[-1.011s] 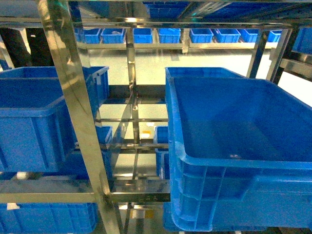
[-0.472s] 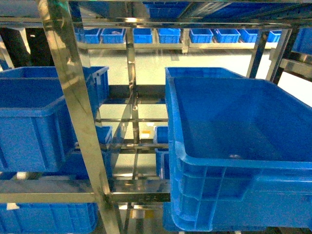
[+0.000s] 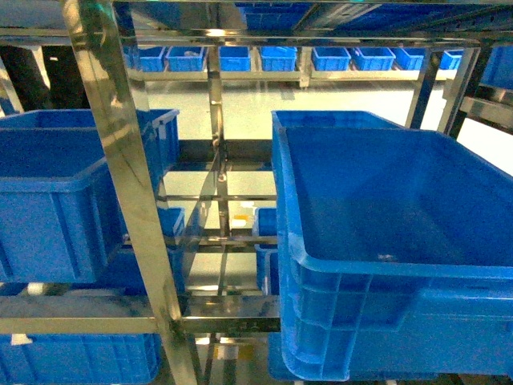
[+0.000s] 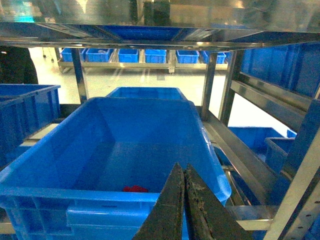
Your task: Pick red block from blue box to shelf
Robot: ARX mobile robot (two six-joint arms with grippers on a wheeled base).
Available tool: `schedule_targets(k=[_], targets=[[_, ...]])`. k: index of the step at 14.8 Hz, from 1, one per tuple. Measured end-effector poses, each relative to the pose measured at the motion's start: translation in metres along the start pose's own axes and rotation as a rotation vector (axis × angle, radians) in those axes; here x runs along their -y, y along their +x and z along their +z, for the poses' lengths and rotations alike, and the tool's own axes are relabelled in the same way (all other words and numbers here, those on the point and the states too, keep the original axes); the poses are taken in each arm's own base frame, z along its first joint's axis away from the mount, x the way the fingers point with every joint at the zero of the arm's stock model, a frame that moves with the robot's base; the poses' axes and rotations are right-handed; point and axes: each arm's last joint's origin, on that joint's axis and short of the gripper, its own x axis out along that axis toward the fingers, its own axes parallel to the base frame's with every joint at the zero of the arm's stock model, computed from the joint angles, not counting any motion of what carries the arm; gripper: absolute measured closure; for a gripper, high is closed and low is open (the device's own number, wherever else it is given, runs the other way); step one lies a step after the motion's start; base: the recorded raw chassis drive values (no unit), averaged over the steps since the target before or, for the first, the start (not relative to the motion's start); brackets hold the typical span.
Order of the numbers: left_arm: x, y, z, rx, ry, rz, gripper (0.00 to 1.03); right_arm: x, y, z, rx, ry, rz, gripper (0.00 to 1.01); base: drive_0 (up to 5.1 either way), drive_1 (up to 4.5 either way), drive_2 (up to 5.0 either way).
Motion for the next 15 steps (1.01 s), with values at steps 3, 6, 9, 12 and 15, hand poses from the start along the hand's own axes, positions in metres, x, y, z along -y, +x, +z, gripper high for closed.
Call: schedule_targets(k=[3,6,9,12,15], targets=[[0.0,0.0,0.0,0.0,0.0,0.0,0.05,0.0,-0.004,0.0,0.0,0.0,0.0,0.99,0.0,0.0,0.0],[0.0,0.0,0.0,0.0,0.0,0.0,0.05,0.0,-0.011,-0.005,-0.041,0.0,0.0,0.99,0.0,0.0,0.0],[0.0,0.0,0.0,0.0,0.0,0.0,0.05,0.0,-0.017,-0.004,-0.017,0.0,0.003,0.99,0.0,0.0,0.0],[0.0,0.0,0.0,0.0,0.0,0.0,0.05,0.0,-0.018,-0.004,-0.01,-0.001,0.003,0.96,0.0,0.0,0.0],[0.0,0.0,0.0,0.0,0.0,0.0,0.05,0.0,-0.018,-0.004,-0.01,-0.001,0.003,0.21,0.0,0.0,0.0]])
